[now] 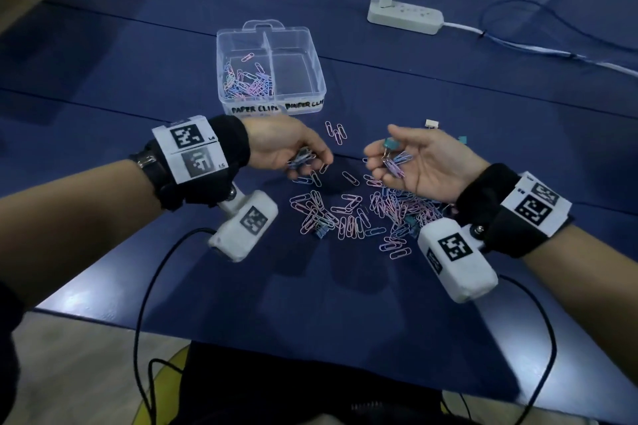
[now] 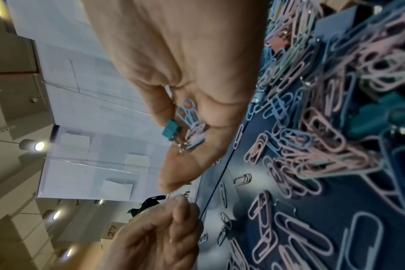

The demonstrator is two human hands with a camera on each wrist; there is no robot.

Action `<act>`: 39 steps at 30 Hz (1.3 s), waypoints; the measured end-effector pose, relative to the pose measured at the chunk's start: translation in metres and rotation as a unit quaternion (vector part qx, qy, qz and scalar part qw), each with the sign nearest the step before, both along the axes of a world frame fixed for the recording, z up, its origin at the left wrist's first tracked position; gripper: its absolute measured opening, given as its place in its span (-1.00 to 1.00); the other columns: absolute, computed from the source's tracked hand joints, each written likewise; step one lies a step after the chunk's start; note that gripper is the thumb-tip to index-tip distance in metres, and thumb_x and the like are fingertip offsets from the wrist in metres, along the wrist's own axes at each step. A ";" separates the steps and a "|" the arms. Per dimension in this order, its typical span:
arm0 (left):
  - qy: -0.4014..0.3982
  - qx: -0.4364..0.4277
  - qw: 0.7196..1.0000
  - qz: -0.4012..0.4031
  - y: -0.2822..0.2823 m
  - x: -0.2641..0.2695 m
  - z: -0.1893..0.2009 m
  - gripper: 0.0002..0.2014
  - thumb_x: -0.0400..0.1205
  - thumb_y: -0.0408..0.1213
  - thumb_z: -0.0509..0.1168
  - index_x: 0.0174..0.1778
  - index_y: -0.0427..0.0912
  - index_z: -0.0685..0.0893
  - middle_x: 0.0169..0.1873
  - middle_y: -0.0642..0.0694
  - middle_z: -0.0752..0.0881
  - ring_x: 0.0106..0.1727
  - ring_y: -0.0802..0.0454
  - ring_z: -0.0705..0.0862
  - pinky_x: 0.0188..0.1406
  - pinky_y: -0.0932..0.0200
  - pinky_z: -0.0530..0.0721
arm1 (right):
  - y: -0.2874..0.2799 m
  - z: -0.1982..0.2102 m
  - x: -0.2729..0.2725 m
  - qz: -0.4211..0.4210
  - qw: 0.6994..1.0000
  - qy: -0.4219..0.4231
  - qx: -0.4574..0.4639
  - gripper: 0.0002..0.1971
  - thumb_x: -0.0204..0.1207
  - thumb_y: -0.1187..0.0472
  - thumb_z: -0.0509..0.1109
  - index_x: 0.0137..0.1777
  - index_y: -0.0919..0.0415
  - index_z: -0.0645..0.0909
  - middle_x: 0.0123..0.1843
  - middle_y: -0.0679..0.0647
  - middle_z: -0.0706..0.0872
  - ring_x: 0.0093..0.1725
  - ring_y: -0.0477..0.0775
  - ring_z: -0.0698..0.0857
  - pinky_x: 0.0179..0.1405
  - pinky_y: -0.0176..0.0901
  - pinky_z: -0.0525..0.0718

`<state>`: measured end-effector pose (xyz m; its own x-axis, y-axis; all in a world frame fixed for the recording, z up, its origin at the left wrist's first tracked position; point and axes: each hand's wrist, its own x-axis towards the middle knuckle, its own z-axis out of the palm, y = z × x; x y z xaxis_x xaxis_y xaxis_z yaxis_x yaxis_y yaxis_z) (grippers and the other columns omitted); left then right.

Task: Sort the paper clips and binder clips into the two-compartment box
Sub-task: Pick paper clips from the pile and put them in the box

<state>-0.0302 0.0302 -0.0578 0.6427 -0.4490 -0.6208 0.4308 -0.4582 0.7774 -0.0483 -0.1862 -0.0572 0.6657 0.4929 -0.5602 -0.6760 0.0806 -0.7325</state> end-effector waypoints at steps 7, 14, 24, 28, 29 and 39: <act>-0.198 0.246 0.916 -0.250 0.007 -0.022 0.005 -0.74 0.40 -0.21 0.54 -0.06 -0.01 0.66 -0.36 0.01 0.63 -0.31 0.10 0.57 -0.30 0.24 0.55 | 0.007 -0.003 -0.001 -0.002 0.999 -0.015 -0.036 -0.75 0.61 0.31 0.11 0.07 0.37 0.61 -0.26 0.08 0.73 -0.42 -0.12 0.62 -0.48 -0.42 0.64; -0.262 0.260 0.881 -0.297 -0.009 -0.028 -0.004 -0.44 0.34 -0.16 0.58 0.23 -0.01 0.54 -0.09 0.18 0.57 -0.04 0.17 0.53 -0.02 0.24 0.46 | -0.011 -0.001 0.008 -0.094 0.988 -0.048 -0.114 -0.74 0.67 0.37 0.03 -0.04 0.30 0.57 -0.36 0.04 0.70 -0.62 -0.22 0.52 -0.67 -0.52 0.47; -0.296 0.241 0.884 -0.270 -0.039 -0.019 -0.011 -0.83 0.54 -0.16 0.39 -0.10 -0.19 0.70 -0.49 0.15 0.49 -0.45 0.25 0.44 -0.53 0.52 0.37 | -0.051 0.001 0.017 -0.042 0.789 -0.240 -0.564 -0.65 0.69 0.21 0.09 -0.13 0.36 0.65 -0.41 0.05 0.62 -0.44 -0.04 0.45 -0.41 -0.21 0.42; -0.204 0.166 0.950 -0.170 -0.038 -0.013 -0.006 -0.85 0.58 -0.25 0.34 -0.30 -0.13 0.56 -0.53 0.04 0.43 -0.51 0.17 0.36 -0.65 0.50 0.34 | -0.051 0.006 0.016 -0.062 0.752 -0.272 -0.597 -0.62 0.68 0.22 0.08 0.05 0.54 0.60 -0.24 0.15 0.60 -0.13 0.21 0.61 -0.01 -0.08 0.53; -0.144 0.112 0.976 -0.121 -0.035 -0.012 -0.003 -0.79 0.55 -0.32 0.33 -0.38 -0.14 0.48 -0.55 0.01 0.39 -0.55 0.13 0.31 -0.71 0.45 0.31 | -0.050 0.008 0.015 -0.069 0.763 -0.275 -0.581 -0.65 0.68 0.24 0.07 0.09 0.51 0.60 -0.26 0.10 0.56 -0.18 0.17 0.57 -0.09 -0.12 0.52; 0.016 -0.102 0.993 0.062 -0.010 -0.005 0.007 -0.86 0.16 -0.50 0.07 -0.56 -0.15 0.36 -0.64 -0.05 0.55 -0.70 0.11 0.40 -0.75 0.50 0.28 | 0.002 0.009 -0.007 0.016 0.990 -0.055 -0.132 -0.67 0.58 0.54 0.01 -0.15 0.23 0.56 -0.39 0.05 0.53 -0.54 -0.14 0.58 -0.60 -0.39 0.55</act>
<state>-0.0352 0.0205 -0.0506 0.6827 -0.4857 -0.5459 0.4994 -0.2352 0.8338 -0.0551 -0.1843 -0.0477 0.7159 0.3612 -0.5974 -0.5903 -0.1437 -0.7943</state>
